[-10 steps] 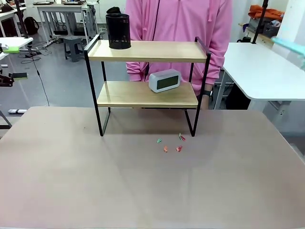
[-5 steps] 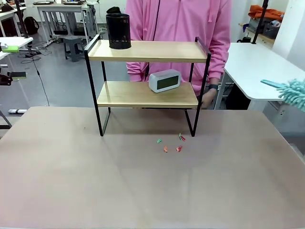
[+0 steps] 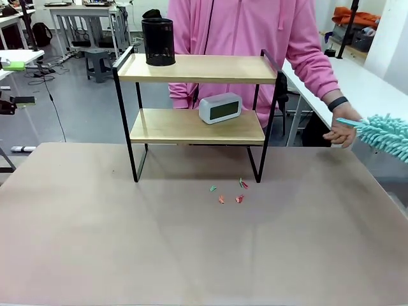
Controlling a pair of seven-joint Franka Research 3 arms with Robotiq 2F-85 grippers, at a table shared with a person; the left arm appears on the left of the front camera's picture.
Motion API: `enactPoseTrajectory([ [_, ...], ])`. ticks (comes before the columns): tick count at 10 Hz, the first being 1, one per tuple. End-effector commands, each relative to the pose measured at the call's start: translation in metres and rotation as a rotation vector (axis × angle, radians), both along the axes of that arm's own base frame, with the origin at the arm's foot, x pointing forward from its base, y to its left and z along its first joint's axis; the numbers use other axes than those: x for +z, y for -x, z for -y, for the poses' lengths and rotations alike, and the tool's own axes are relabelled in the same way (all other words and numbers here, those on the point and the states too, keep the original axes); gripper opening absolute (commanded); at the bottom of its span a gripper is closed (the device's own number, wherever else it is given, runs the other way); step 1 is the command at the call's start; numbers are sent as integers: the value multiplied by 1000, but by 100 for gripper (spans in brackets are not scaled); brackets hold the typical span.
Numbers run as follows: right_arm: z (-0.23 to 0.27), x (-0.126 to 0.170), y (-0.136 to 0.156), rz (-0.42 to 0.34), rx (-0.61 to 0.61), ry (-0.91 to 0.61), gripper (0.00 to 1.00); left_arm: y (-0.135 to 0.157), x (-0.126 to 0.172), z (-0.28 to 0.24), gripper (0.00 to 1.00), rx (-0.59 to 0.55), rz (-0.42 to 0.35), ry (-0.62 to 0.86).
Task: Clean the shelf.
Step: Hand the Duster back to the human.
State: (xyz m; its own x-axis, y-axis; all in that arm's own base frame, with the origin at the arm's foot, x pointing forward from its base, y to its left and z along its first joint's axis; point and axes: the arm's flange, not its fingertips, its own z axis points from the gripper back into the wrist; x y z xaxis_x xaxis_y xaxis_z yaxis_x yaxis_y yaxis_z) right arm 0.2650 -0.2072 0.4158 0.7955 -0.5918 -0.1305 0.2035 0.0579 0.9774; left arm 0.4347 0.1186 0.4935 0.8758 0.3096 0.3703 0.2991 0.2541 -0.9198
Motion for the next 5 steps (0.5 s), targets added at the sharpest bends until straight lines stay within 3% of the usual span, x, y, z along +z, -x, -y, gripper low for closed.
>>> enactPoseTrajectory([
  [1, 1, 5, 7, 20, 8, -3, 0, 2, 2, 0, 100, -12, 3, -3],
  [5, 1, 5, 7, 20, 8, -3, 0, 2, 2, 0, 100, -12, 3, -3],
])
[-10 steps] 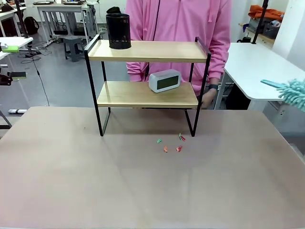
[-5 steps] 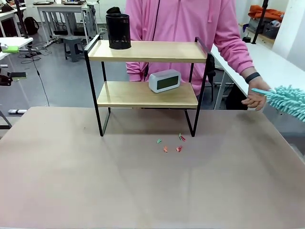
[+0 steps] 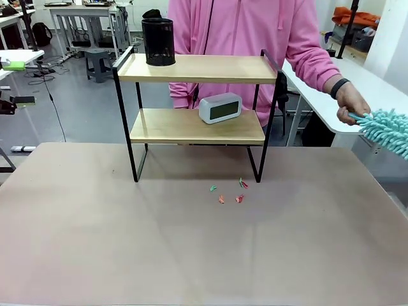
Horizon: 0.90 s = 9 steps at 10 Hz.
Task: Clean the shelf.
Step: Hand the Duster back to the human.
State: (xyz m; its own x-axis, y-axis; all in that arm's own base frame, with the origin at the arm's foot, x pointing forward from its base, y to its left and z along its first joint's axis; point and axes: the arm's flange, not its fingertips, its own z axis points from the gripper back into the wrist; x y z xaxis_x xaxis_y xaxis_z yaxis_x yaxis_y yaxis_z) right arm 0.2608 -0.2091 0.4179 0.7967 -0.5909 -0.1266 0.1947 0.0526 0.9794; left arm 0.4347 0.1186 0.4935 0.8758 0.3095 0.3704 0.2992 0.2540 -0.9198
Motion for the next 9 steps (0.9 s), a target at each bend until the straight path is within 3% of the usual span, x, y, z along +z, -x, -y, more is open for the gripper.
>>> enactPoseTrajectory([
  [1, -1, 3, 3, 12, 8, 2, 0, 2, 2, 0, 100, -12, 3, -3],
  [4, -1, 3, 3, 12, 8, 2, 0, 2, 2, 0, 100, -12, 3, -3],
  [5, 0, 0, 0, 0, 1, -1, 47, 2, 2, 0, 100, -12, 3, -3],
  [7, -2, 1, 3, 8, -6, -4, 100, 2, 2, 0, 100, -12, 3, -3],
  [9, -5, 5, 9, 33, -9, -5, 100, 2, 2, 0, 100, -12, 3, -3],
])
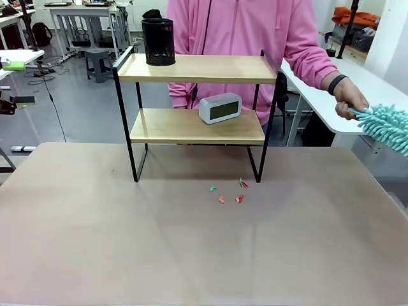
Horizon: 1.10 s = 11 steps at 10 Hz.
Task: Clean the shelf.
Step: Hand the Duster back to the human.
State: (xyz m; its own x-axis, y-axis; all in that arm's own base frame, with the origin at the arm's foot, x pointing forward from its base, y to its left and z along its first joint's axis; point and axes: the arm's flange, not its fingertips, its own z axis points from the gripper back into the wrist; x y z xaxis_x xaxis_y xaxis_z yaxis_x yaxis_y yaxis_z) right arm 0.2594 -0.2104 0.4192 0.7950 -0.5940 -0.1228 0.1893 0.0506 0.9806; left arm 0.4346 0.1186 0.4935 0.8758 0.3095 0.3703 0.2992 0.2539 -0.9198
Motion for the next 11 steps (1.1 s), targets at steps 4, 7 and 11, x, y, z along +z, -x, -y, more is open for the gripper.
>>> enactPoseTrajectory([
  [4, -71, 25, 4, 130, 187, -14, 100, 2, 2, 0, 100, -12, 3, -3],
  [7, -170, 42, -22, 124, 449, 13, 100, 2, 2, 0, 100, -12, 3, -3],
  [11, -265, 29, -50, 32, 413, -63, 100, 2, 2, 0, 100, -12, 3, -3],
])
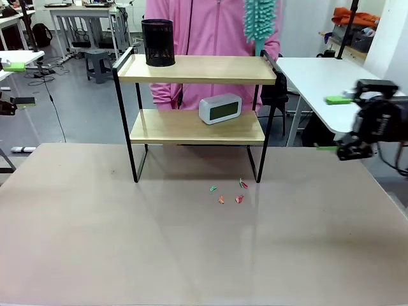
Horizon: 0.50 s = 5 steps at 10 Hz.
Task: Clean the shelf.
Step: Hand the Duster back to the human.
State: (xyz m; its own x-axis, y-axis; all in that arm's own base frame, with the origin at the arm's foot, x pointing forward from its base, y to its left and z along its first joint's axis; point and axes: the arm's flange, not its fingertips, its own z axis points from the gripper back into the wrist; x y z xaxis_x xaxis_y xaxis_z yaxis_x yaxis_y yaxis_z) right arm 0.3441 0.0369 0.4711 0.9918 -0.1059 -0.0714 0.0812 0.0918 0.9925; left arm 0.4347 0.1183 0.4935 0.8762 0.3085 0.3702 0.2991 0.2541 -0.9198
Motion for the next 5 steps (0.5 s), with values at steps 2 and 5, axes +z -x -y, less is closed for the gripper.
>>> enactPoseTrajectory([
  [2, 20, 5, 13, 31, 34, 10, 100, 2, 2, 0, 100, -11, 3, -2],
  [5, 20, 5, 13, 31, 34, 10, 100, 2, 2, 0, 100, -11, 3, -2],
])
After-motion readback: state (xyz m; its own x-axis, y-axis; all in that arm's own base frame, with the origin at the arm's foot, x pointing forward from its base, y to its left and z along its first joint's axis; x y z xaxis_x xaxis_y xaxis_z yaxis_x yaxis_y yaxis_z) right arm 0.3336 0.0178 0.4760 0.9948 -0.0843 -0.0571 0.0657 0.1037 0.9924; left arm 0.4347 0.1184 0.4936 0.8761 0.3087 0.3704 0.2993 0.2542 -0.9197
